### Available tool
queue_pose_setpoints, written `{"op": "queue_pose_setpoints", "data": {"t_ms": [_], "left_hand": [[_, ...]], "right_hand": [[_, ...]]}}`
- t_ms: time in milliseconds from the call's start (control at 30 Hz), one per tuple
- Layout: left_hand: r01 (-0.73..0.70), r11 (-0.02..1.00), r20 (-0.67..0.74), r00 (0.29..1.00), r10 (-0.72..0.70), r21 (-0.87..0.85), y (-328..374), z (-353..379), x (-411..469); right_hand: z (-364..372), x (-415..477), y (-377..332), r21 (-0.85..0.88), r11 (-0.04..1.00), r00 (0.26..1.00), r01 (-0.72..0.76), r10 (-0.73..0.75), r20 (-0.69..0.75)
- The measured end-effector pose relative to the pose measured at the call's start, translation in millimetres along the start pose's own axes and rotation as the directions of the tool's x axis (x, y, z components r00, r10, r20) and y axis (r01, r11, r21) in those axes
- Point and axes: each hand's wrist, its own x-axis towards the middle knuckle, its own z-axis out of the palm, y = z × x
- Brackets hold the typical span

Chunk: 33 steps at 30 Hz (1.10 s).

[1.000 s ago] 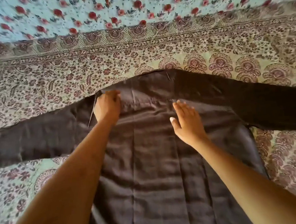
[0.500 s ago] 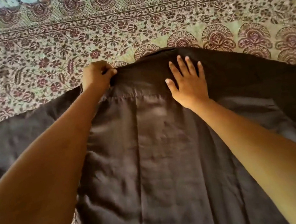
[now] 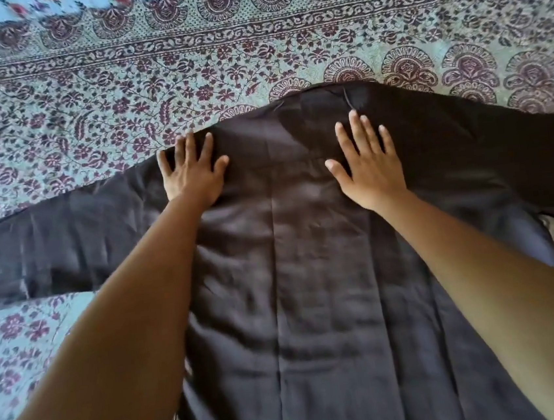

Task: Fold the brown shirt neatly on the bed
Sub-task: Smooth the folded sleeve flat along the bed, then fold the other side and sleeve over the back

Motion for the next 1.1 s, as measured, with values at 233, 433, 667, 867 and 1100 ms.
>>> {"op": "queue_pose_setpoints", "data": {"t_ms": [233,433,667,867,1100], "left_hand": [[-0.285,0.955,-0.098,0.956,0.277,-0.080,43,19,-125],[-0.163,0.984,-0.042,0.986,0.160,-0.070,33,44,-131],[0.002,0.994,-0.101,0.995,-0.013,-0.113,5,45,-191],[-0.185,0.980,-0.027,0.983,0.184,-0.073,14,94,-340],[0.229,0.967,-0.033,0.972,-0.234,-0.113,-60,97,-403]], "right_hand": [[8,-120,-45,0.147,0.985,0.995,0.095,-0.096,0.005],[23,-181,-32,0.076,0.996,0.995,0.046,-0.052,0.088],[17,-231,-44,0.084,0.996,0.998,-0.001,-0.004,0.058],[21,-336,-76,0.129,0.982,0.980,0.137,-0.153,0.126],[15,-397,-47,0.097,0.995,0.978,0.031,-0.050,0.203]]}}
